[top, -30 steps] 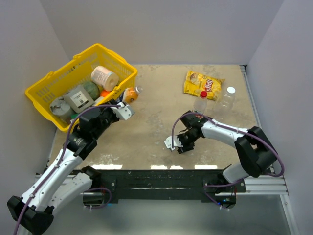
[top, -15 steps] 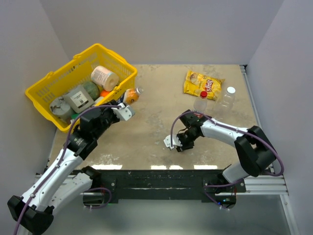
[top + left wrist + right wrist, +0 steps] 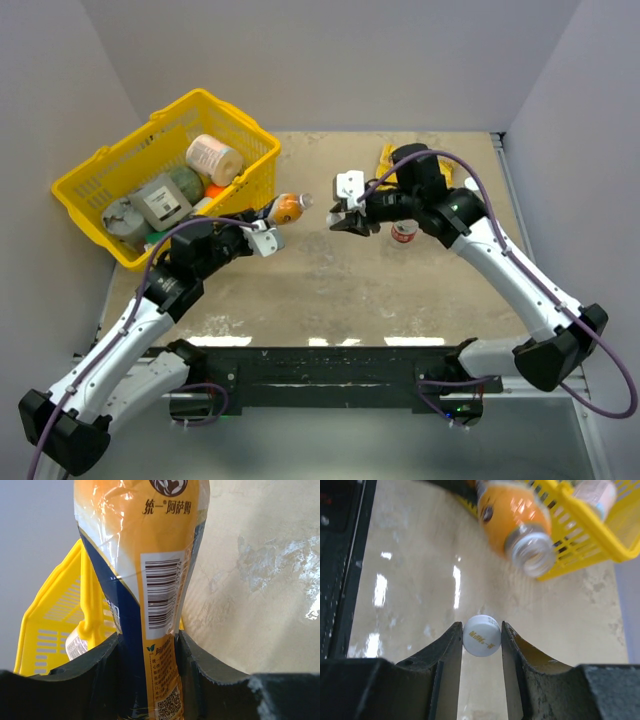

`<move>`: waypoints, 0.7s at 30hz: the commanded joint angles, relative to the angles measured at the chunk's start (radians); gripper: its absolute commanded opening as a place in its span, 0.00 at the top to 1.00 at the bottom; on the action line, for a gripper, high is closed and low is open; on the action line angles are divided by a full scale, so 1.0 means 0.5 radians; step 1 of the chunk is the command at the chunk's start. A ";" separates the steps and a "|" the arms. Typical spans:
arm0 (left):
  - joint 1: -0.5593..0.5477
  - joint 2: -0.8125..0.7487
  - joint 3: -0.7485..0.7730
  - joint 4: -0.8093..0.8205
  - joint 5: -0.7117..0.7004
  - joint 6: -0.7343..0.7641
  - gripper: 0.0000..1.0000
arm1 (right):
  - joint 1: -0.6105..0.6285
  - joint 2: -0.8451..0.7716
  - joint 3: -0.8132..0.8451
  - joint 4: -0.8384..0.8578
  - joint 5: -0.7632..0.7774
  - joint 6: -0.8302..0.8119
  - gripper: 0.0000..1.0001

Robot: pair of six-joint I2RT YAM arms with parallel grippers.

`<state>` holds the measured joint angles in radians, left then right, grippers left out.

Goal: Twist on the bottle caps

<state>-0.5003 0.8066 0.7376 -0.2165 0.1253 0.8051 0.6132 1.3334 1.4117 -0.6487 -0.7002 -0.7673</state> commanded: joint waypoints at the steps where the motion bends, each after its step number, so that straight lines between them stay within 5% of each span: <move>1: -0.018 0.019 0.068 0.194 0.108 0.077 1.00 | 0.004 -0.031 0.073 0.370 -0.140 0.546 1.00; 21: -0.021 -0.058 0.050 0.240 0.182 0.050 1.00 | 0.084 -0.059 0.005 0.742 -0.189 0.522 1.00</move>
<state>-0.5064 0.7895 0.7380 -0.1696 0.1905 0.8478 0.6407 1.3209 1.4181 -0.3607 -0.7513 -0.5495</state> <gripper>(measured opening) 0.467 0.362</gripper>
